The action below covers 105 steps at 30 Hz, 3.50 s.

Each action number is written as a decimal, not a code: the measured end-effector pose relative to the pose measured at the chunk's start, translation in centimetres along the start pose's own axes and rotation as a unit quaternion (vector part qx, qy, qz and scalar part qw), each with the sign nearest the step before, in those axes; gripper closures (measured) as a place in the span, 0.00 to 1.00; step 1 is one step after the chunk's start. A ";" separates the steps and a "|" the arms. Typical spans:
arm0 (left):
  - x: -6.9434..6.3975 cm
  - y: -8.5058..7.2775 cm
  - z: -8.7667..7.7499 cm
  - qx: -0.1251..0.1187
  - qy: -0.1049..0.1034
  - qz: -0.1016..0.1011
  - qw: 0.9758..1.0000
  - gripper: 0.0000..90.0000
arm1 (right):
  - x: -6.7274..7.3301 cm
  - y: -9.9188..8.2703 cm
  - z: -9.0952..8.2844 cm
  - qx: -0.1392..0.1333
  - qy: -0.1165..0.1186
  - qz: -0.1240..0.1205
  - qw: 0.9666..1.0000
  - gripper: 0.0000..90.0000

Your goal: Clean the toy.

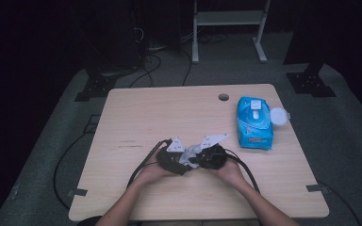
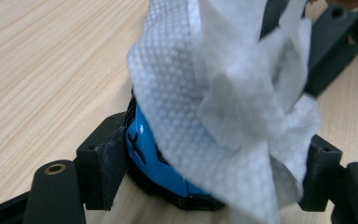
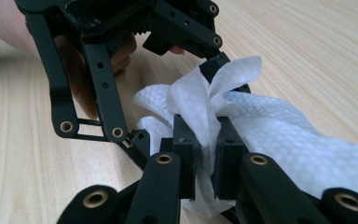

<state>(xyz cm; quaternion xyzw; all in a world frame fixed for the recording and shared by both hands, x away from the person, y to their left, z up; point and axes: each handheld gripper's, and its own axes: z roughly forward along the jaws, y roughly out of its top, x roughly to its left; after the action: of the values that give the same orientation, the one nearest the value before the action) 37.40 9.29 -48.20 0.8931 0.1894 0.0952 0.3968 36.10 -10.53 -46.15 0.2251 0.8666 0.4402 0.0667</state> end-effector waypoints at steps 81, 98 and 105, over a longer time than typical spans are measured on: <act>-0.1 0.1 0.2 -0.002 0.002 -0.003 1.000 0.28 | -5.3 -1.6 -5.5 0.014 -0.069 0.060 0.996 0.90; 2.3 -0.1 -1.7 -0.055 -0.041 -0.113 0.991 0.20 | -4.8 -3.6 -5.7 -0.010 -0.068 0.037 0.997 0.90; 2.3 -0.1 -0.9 -0.043 -0.043 -0.132 0.989 0.22 | -4.6 -4.0 -5.8 -0.017 -0.068 0.020 0.997 0.91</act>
<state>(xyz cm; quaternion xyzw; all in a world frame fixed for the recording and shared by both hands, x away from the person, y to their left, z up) 39.18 10.95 -47.65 0.8457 0.2842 0.0110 0.4516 37.03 -18.85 -46.19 0.2707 0.8476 0.4401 0.1204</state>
